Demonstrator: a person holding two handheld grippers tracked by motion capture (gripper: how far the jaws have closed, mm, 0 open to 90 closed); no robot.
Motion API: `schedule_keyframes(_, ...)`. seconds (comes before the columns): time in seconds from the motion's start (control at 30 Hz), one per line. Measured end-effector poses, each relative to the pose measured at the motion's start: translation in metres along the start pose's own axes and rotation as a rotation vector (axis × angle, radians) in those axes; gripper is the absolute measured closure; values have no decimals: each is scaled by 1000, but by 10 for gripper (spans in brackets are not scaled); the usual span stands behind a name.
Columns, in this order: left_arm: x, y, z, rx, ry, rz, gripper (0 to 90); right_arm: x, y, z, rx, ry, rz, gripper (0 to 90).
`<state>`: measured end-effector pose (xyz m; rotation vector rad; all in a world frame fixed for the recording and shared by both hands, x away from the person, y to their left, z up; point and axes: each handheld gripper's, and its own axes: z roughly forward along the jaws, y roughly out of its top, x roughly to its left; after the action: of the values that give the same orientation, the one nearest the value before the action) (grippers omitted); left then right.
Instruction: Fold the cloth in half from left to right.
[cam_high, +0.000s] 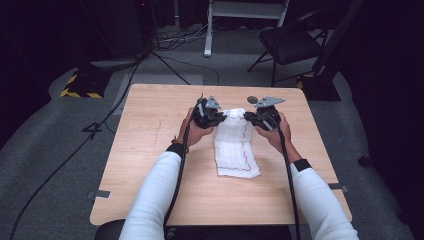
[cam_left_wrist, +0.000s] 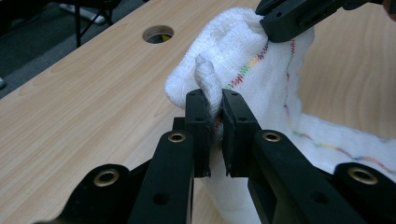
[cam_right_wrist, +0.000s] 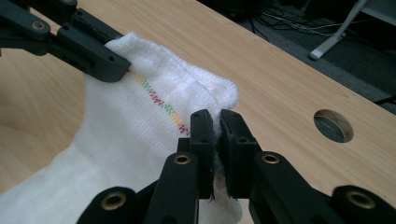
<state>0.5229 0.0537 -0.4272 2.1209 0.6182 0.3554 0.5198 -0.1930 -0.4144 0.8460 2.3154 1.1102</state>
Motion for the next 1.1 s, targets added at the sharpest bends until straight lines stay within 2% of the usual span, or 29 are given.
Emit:
schedule_keyframes(0.23,-22,-9,-14,-12,-43,47,820,10,-14,-20,-23,68,-20,844)
schedule_keyframes(0.43,-39,-22,-15,-2,-83,79,811,21,-27,-29,-11,108,-44,843)
schedule_keyframes(0.67,-52,-40,-17,10,-106,90,790,31,-46,-34,6,176,-56,842)
schedule_keyframes(0.9,-72,-50,-22,43,-136,175,785,43,-60,-44,27,222,-75,838)
schedule_keyframes(1.03,-82,-54,-27,49,-171,200,777,52,-69,-54,37,243,-89,831)
schedule_keyframes(1.1,-88,-55,-29,63,-174,219,775,56,-74,-58,39,255,-94,823)
